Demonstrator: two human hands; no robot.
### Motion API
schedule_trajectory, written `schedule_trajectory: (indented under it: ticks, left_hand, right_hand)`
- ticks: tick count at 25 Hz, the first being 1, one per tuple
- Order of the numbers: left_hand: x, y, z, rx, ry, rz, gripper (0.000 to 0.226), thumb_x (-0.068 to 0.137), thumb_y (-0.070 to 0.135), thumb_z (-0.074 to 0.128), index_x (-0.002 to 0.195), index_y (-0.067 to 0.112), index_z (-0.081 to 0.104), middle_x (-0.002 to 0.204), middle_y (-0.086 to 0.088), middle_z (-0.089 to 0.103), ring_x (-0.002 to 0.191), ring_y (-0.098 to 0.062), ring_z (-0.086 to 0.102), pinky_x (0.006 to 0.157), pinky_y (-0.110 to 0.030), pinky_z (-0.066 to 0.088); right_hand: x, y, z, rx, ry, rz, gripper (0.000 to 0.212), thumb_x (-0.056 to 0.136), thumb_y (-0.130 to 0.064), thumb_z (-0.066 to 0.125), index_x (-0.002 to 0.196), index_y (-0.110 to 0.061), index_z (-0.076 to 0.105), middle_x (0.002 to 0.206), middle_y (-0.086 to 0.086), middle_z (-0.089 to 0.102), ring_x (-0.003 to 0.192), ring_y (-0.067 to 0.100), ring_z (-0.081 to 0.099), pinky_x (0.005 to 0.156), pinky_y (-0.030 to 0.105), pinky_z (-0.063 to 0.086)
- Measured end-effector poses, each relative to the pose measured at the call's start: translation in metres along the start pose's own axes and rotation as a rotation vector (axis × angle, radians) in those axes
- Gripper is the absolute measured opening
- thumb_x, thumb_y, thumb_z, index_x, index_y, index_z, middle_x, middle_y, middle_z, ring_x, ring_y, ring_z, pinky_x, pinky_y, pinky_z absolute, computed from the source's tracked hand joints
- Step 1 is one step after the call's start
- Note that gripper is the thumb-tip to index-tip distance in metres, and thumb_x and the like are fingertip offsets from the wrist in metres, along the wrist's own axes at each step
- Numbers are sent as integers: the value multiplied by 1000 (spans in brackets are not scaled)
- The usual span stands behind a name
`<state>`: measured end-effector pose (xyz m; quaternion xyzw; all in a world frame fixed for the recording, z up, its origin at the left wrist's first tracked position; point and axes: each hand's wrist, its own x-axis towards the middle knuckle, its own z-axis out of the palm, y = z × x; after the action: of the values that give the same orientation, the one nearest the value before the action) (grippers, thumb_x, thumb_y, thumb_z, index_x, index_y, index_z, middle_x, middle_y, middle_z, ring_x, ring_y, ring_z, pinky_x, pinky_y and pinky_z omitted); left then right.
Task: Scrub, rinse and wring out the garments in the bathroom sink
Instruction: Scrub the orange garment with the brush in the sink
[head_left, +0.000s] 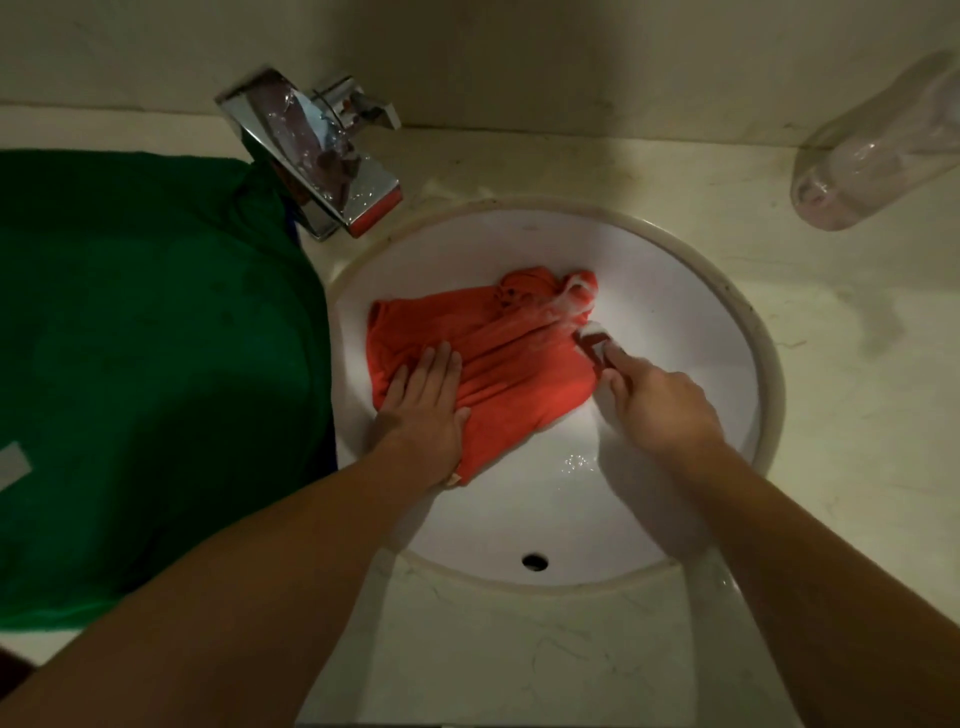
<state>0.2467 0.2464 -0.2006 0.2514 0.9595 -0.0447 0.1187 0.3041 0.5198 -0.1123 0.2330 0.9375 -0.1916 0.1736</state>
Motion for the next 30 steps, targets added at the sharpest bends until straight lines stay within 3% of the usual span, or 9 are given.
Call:
schedule_trajectory:
  ticks: [2, 6, 11, 15, 17, 20, 24, 27, 30]
  left_hand:
    - [0, 1, 0, 1, 8, -13, 70, 99, 43, 19, 159, 8, 26, 165, -10, 27, 152, -25, 26, 121, -43, 17]
    - [2, 3, -4, -40, 29, -7, 69, 100, 43, 22, 158, 7, 29, 164, -11, 29, 151, -26, 30, 120, -44, 18]
    - [1, 16, -1, -73, 37, -31, 70, 99, 46, 28, 157, 5, 30, 164, -14, 29, 151, -28, 29, 121, -47, 20]
    - [1, 13, -1, -43, 23, -4, 70, 101, 45, 21, 159, 6, 24, 166, -13, 22, 153, -27, 22, 122, -47, 20]
    - [-1, 10, -2, -24, -1, -2, 70, 101, 45, 19, 159, 7, 23, 166, -12, 23, 153, -27, 22, 122, -47, 21]
    - [-4, 12, -9, 5, -40, 19, 75, 98, 48, 18, 158, 5, 27, 164, -15, 28, 151, -30, 26, 122, -50, 15]
    - [37, 14, -39, -40, 59, 12, 75, 94, 52, 23, 139, 2, 54, 144, -21, 53, 137, -36, 46, 120, -52, 21]
    - [55, 1, -29, -87, -3, -28, 88, 91, 59, 10, 157, 4, 27, 165, -18, 24, 154, -32, 18, 124, -47, 6]
    - [45, -7, -17, -79, -63, 59, 94, 87, 72, 9, 162, 17, 12, 169, -14, 6, 156, -29, 3, 125, -45, -2]
  right_hand:
    - [-6, -20, 5, 51, 8, -32, 39, 106, -45, 41, 144, -44, 46, 125, 15, 65, 110, 45, 62, 88, 46, 49]
    - [-50, -52, 34, 64, -7, -323, 45, 102, -57, 43, 145, -62, 32, 125, 4, 66, 106, 34, 66, 88, 38, 52]
    - [-5, -14, 21, 103, 28, -2, 38, 105, -46, 45, 142, -44, 51, 128, 12, 66, 111, 43, 62, 90, 44, 48]
    - [-42, -60, 50, 284, 16, -278, 34, 105, -50, 42, 138, -55, 49, 125, 5, 69, 104, 36, 67, 84, 35, 57]
    - [-25, -40, 33, 271, 0, -145, 35, 105, -49, 44, 138, -49, 56, 128, 7, 69, 108, 36, 66, 79, 25, 55]
    - [5, -2, 7, 101, 69, 6, 42, 104, -45, 47, 146, -42, 52, 135, 11, 66, 114, 45, 62, 93, 45, 51]
    - [12, -46, 15, 148, 88, -194, 42, 106, -45, 47, 148, -45, 48, 133, 16, 65, 114, 46, 61, 95, 48, 50]
    - [34, -64, 30, 57, -5, -214, 43, 105, -48, 44, 149, -50, 44, 135, 17, 63, 115, 47, 60, 94, 47, 49]
    - [17, -23, 29, 51, 45, -184, 40, 103, -44, 53, 142, -42, 56, 122, 18, 69, 102, 48, 65, 85, 49, 54]
